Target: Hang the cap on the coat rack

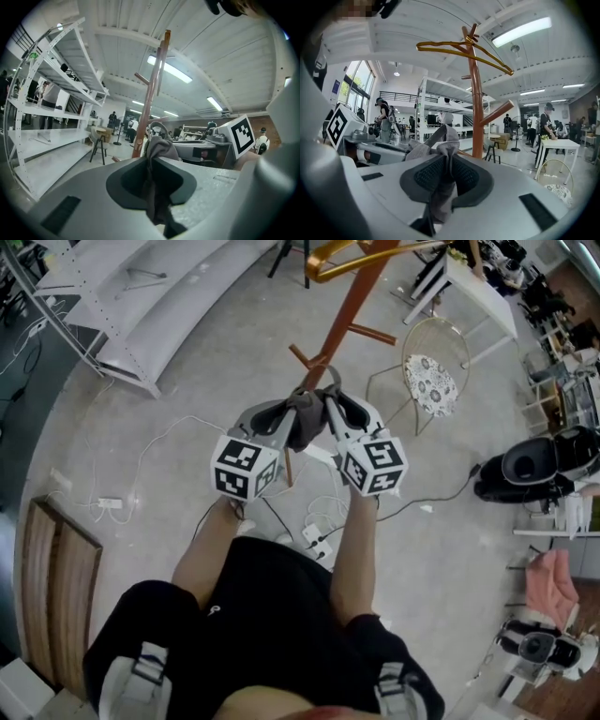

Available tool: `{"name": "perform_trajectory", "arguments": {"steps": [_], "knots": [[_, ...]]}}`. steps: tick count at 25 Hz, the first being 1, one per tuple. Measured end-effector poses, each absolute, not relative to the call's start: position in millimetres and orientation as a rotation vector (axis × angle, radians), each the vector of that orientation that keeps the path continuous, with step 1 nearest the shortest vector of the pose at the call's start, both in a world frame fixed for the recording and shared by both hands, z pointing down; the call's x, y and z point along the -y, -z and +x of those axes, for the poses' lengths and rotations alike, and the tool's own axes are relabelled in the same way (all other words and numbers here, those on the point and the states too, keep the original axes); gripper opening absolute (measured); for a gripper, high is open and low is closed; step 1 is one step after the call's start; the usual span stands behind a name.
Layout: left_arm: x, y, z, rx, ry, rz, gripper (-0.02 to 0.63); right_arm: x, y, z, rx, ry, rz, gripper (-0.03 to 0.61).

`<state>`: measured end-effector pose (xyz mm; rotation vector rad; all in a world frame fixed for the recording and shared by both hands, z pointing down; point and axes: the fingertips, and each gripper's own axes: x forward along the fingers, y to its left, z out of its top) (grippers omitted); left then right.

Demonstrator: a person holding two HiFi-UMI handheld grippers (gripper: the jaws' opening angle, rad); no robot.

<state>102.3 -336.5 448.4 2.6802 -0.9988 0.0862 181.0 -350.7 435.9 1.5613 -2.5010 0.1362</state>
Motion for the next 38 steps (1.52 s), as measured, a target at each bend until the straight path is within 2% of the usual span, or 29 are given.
{"name": "perform_trajectory", "arguments": {"steps": [5, 15, 21, 25, 28, 31, 38], "knots": [[369, -467, 98, 1.065, -0.117, 2.634, 0.029, 377, -454, 178, 2.492, -0.172, 1.492, 0.044], [410, -527, 132, 1.025, -0.370, 2.614, 0.029, 417, -518, 199, 2.374, -0.411, 1.589, 0.045], [430, -553, 149, 1.037, -0.481, 2.627, 0.029, 432, -542, 203, 2.375, -0.433, 1.623, 0.063], [439, -558, 155, 1.014, -0.509, 2.589, 0.045, 438, -552, 217, 2.286, -0.479, 1.651, 0.100], [428, -548, 137, 1.045, -0.412, 2.518, 0.081, 421, -538, 219, 2.377, -0.512, 1.682, 0.160], [420, -531, 113, 1.109, -0.234, 2.438, 0.086, 407, -508, 225, 2.490, -0.503, 1.765, 0.164], [408, -493, 99, 1.188, -0.243, 2.550, 0.086, 377, -439, 266, 2.594, -0.397, 2.023, 0.098]]}}
